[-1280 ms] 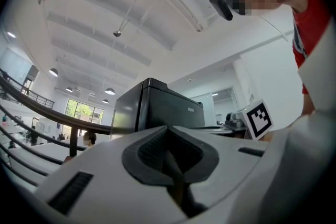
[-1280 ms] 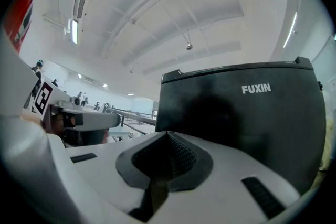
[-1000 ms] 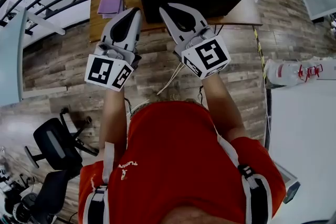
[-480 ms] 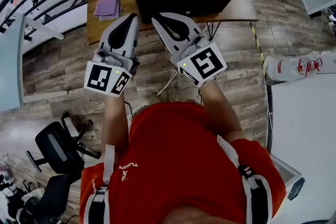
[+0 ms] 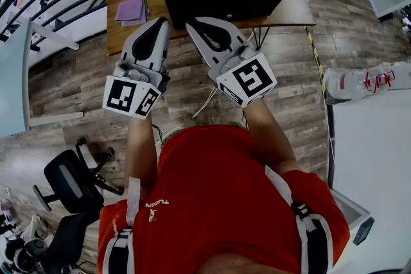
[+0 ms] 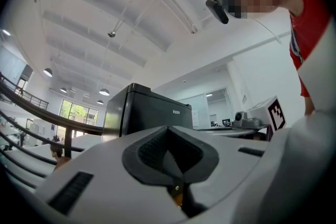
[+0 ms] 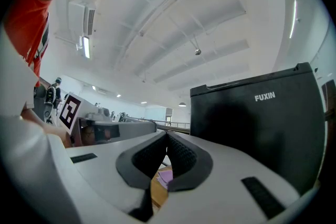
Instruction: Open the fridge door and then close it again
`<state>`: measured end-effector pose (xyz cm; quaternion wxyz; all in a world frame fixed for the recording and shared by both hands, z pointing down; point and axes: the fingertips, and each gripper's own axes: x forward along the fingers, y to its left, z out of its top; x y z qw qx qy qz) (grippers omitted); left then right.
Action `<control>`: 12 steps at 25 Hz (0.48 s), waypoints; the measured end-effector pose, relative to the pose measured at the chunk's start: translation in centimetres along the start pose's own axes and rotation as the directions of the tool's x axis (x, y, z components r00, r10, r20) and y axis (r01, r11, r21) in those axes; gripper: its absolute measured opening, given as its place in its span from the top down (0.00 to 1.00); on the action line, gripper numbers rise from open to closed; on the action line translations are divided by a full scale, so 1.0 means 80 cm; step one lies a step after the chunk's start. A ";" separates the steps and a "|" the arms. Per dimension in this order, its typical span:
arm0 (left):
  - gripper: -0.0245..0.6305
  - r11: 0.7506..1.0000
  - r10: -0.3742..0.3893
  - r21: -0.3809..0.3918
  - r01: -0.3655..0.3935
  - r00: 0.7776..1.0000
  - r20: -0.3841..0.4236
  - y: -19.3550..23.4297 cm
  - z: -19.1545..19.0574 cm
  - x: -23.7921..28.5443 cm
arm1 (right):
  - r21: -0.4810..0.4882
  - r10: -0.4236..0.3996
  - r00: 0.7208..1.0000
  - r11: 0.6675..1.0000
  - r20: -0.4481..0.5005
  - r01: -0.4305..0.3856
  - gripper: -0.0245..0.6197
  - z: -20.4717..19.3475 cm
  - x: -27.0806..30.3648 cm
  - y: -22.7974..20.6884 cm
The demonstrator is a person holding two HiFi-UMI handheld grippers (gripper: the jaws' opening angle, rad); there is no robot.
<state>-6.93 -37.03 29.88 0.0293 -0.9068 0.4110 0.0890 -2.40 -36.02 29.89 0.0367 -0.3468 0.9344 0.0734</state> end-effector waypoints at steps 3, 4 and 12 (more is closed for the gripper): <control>0.95 1.000 -0.001 0.000 0.001 1.000 0.000 0.000 0.000 0.000 | 0.001 -0.003 1.000 1.000 0.003 0.003 0.92 0.001 -0.001 -0.002; 0.95 1.000 -0.001 -0.001 0.001 1.000 0.000 0.000 0.000 0.000 | 0.001 -0.003 1.000 1.000 0.003 0.003 0.92 0.001 -0.001 -0.002; 0.95 1.000 -0.001 -0.002 0.001 1.000 0.003 -0.004 0.002 -0.002 | -0.004 -0.002 1.000 1.000 0.000 0.002 0.92 0.004 -0.005 0.000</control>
